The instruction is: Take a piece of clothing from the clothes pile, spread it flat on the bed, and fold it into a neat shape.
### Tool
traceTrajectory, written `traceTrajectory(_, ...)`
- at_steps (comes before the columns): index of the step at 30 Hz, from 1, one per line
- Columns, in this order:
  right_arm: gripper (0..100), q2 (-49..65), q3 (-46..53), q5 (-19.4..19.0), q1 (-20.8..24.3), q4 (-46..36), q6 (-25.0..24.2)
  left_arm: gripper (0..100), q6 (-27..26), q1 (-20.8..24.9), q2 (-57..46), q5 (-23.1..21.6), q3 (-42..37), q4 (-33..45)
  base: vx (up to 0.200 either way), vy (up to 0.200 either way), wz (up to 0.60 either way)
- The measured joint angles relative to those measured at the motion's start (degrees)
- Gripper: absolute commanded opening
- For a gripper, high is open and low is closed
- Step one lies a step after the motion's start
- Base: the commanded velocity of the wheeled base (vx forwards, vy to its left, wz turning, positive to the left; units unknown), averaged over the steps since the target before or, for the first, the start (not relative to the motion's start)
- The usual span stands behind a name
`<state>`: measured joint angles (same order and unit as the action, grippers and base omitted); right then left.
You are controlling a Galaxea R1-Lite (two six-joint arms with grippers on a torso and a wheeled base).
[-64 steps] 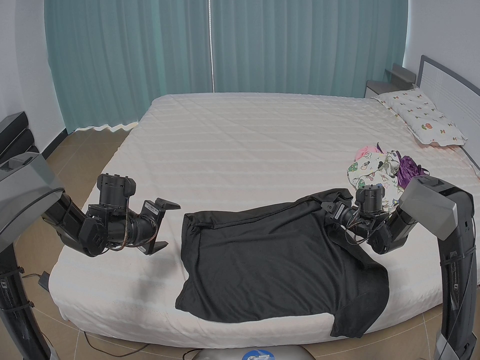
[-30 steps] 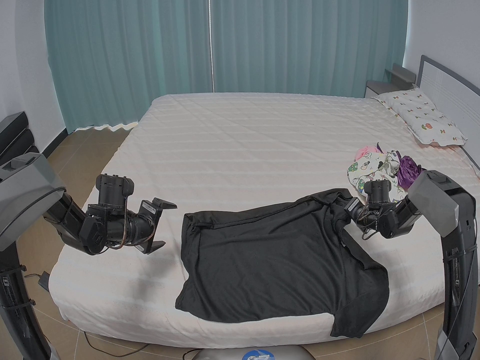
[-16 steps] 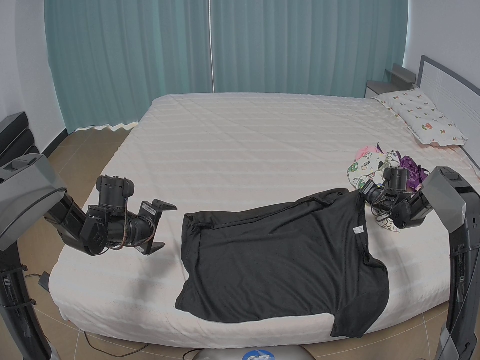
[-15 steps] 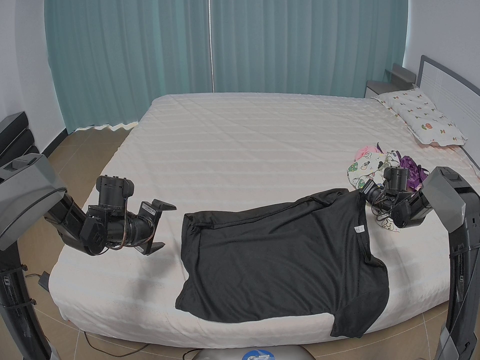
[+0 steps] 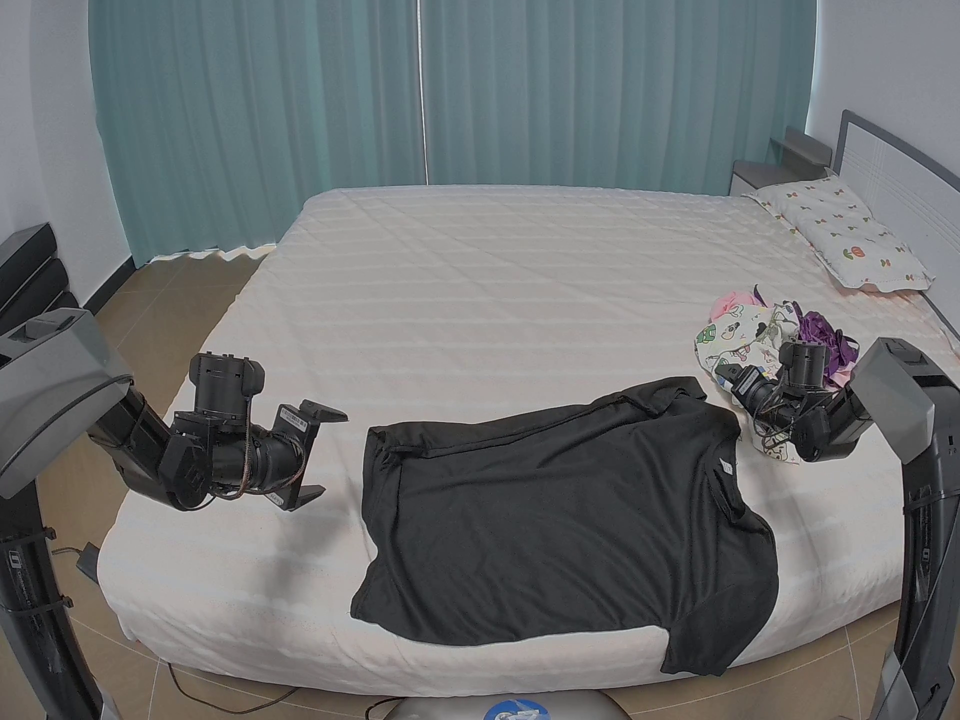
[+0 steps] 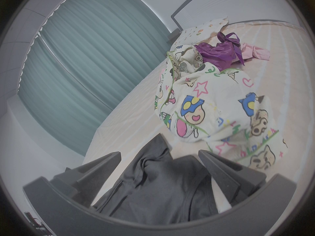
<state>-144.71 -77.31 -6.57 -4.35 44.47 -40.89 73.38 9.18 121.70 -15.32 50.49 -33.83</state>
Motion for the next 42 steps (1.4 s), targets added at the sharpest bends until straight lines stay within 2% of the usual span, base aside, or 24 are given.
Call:
traceTrajectory(9, 100, 8.52, 16.79, -2.12, -0.24, 5.25, 7.41, 100, -1.63, 0.27, -0.21, -0.05, -1.82, -0.05, 0.0, 0.0, 0.0)
traceTrajectory(14, 100, 14.14, 26.08, -2.54, -0.38, 7.29, 8.81, 100, -3.45, 1.15, -0.3, 0.3, -3.41, -0.05, 0.0, 0.0, 0.0)
traceTrajectory(17, 100, 17.09, 31.51, -2.49, -0.09, 8.35, 9.01, 100, -5.74, 2.22, -0.34, 1.16, -4.88, -0.05, -0.2, 0.0, 0.0)
traceTrajectory(21, 100, 19.38, 37.85, -2.46, 0.66, 10.59, 7.36, 100, -8.75, 3.99, -0.28, 2.96, -6.92, -0.07, -0.15, 0.0, 0.0)
traceTrajectory(29, 100, 20.89, 50.03, -1.96, 3.84, 22.64, -1.5, 100, -14.04, 9.36, 1.65, 13.3, -9.44, -0.73, 0.0, 0.0, 0.0)
traceTrajectory(33, 100, 20.13, 54.42, -1.72, 5.39, 29.49, -5.25, 100, -15.92, 12.14, 3.28, 16.27, -11.14, -4.22, 0.0, 0.0, 0.0)
traceTrajectory(37, 100, 19.05, 57.61, -1.12, 5.95, 33.43, -6.3, 100, -18.62, 13.95, 4.99, 19.33, -12.46, -6.31, 0.0, 0.0, 0.0)
traceTrajectory(42, 100, 18.42, 59.32, -0.84, 6.17, 34.13, -6.79, 100, -21.07, 15.07, 6.78, 23.26, -13.01, -6.57, 0.0, 0.0, 0.0)
